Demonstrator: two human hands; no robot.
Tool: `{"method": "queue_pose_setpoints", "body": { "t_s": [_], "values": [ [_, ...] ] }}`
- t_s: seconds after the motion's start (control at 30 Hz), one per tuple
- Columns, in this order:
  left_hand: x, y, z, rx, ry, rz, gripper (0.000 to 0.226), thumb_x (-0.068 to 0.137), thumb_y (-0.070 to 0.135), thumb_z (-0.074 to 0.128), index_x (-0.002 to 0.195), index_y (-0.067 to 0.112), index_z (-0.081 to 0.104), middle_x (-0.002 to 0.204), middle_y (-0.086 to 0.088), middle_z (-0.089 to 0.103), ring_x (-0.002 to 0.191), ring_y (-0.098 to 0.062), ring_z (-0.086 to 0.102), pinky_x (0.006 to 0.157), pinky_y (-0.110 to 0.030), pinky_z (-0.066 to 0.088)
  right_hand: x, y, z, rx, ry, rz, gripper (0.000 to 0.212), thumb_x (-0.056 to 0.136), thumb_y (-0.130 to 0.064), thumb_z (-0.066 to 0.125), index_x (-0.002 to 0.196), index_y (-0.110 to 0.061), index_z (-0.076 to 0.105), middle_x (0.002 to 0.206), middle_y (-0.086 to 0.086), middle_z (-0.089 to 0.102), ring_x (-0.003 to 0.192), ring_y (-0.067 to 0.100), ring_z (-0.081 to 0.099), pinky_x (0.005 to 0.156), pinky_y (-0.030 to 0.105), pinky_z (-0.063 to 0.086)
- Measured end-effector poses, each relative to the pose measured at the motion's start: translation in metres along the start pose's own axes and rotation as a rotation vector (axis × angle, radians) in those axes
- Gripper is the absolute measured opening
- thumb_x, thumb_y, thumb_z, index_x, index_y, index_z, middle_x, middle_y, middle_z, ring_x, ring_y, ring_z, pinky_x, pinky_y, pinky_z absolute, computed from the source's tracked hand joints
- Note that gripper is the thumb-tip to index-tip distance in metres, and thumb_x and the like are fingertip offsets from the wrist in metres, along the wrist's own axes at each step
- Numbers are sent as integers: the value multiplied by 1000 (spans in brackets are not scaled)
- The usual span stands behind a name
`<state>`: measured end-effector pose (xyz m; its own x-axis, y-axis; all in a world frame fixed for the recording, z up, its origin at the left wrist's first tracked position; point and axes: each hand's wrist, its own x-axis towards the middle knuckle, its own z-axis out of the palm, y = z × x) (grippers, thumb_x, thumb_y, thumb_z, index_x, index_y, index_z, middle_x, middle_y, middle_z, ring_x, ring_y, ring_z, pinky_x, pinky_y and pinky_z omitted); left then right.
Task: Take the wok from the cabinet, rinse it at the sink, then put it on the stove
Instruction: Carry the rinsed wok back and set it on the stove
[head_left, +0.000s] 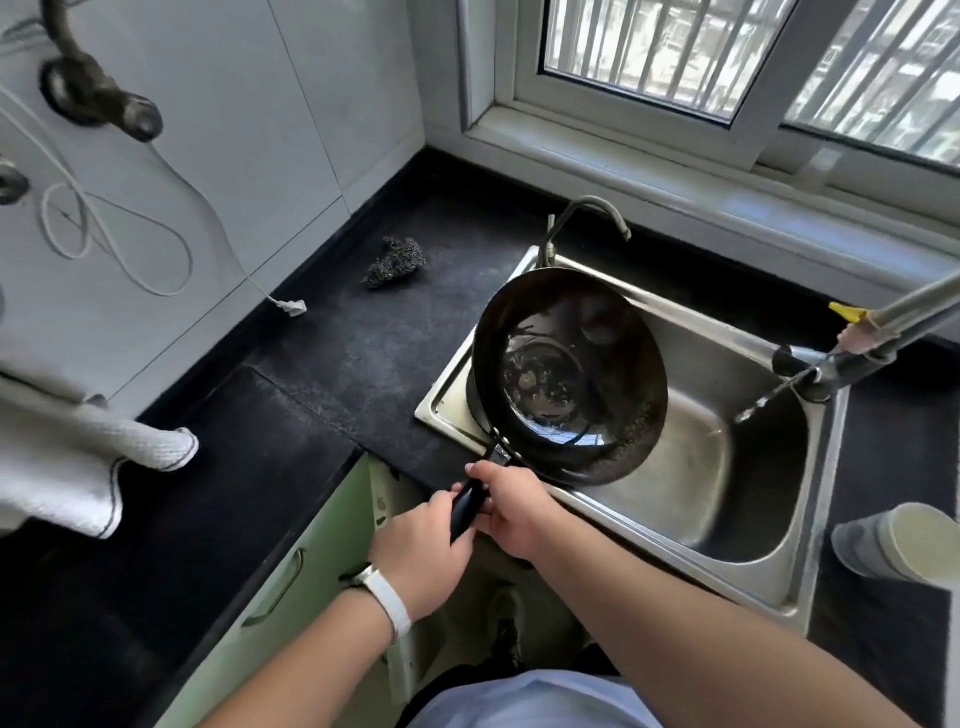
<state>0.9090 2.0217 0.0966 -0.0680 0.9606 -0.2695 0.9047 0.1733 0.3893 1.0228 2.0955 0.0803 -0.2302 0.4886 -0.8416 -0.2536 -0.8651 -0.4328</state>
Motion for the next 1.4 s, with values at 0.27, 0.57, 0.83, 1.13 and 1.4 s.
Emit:
{"method": "queue_pose_setpoints", "body": {
  "t_s": [0.27,0.57,0.83,1.13,1.4],
  "values": [
    [-31,-8,1,244,211,81,35,67,34,82,91,18,63,60,2,63,43,-21,61,33,-26,36,-20,-2,11,-92,-181,25,19,95,-4,54,113,-3,49,79,16,64,43,16,63,61,38,56],
    [-56,30,-9,405,374,-5,39,59,24,88,88,8,66,55,-2,58,35,-24,56,29,-26,33,-42,-13,1,-129,-406,71,2,99,-7,53,99,-7,51,81,11,66,64,20,68,62,34,59],
    [-80,66,-11,465,445,-120,21,85,27,47,96,9,48,58,-7,56,35,-26,55,31,-28,36,-61,-22,-16,-181,-590,60,5,100,-9,52,102,-6,48,88,14,67,76,24,70,71,41,60],
    [-97,107,-13,417,334,-248,36,64,22,83,82,9,54,52,-5,54,33,-28,54,30,-25,31,-79,-26,-35,-250,-638,47,9,100,-11,53,93,-6,55,83,11,69,72,21,70,72,37,61],
    [-116,135,-9,-122,454,-509,23,91,39,55,83,22,42,65,5,52,58,-23,54,47,-32,31,-96,-18,-40,-379,-627,-25,9,95,-8,61,86,-8,59,78,10,66,63,20,63,53,28,55]
  ]
}}
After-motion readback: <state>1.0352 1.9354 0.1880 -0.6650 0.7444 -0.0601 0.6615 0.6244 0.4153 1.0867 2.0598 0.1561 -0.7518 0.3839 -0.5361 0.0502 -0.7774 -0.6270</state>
